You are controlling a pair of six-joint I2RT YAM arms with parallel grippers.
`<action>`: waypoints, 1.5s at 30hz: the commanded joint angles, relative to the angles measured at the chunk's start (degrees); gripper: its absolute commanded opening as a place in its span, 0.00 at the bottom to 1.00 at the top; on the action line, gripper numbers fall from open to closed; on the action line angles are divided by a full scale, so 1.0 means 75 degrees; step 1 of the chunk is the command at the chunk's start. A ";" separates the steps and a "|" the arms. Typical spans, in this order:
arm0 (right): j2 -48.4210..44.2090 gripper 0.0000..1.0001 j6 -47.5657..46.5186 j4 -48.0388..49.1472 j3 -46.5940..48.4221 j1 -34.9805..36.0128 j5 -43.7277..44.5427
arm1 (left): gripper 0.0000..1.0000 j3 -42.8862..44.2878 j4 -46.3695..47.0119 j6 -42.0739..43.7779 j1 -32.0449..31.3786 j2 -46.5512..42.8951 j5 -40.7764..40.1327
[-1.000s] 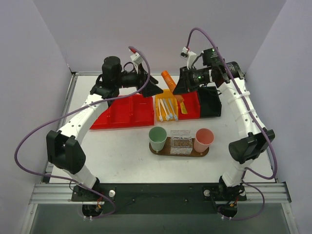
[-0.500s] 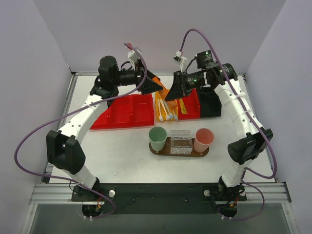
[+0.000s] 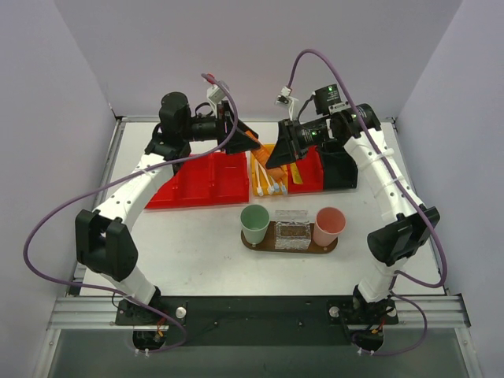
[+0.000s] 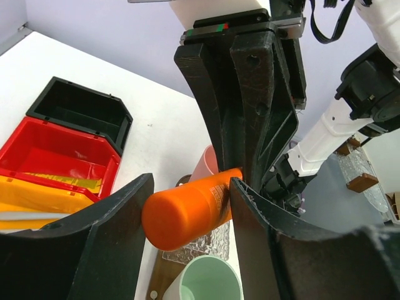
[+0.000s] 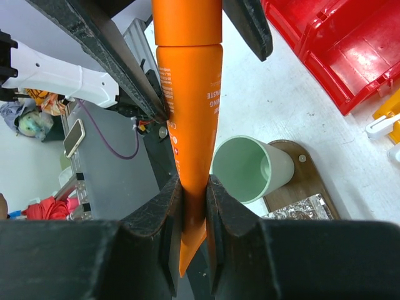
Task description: Prepare toiletry sets of a toothbrush and toothpaste on the tray
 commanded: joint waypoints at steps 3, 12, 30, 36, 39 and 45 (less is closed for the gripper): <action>-0.0194 0.02 -0.0113 0.0247 0.0103 0.0023 -0.0167 | 0.64 0.0021 0.0588 -0.0543 -0.0046 0.0015 0.1020; -0.0194 0.02 -0.0102 0.0235 0.0184 0.0047 -0.0108 | 0.37 -0.0155 0.1245 -0.1259 -0.0105 0.0155 0.1407; -0.0674 0.55 -0.0359 0.0247 0.0173 -0.0023 0.0841 | 0.00 -0.1232 0.1923 -0.1889 0.0317 -0.0887 0.0026; -0.0943 0.56 -0.0406 0.0352 -0.0412 -0.0035 0.0747 | 0.00 -0.2041 0.3762 -0.3506 0.0878 -0.1180 -0.0760; -0.1072 0.57 -0.0371 0.0539 -0.0751 0.0000 0.0654 | 0.00 -0.2357 0.4277 -0.4034 0.1032 -0.1262 -0.1029; -0.1003 0.57 -0.0348 0.0797 -0.0964 0.0245 0.0782 | 0.00 -0.2979 0.5170 -0.4832 0.1231 -0.1438 -0.1405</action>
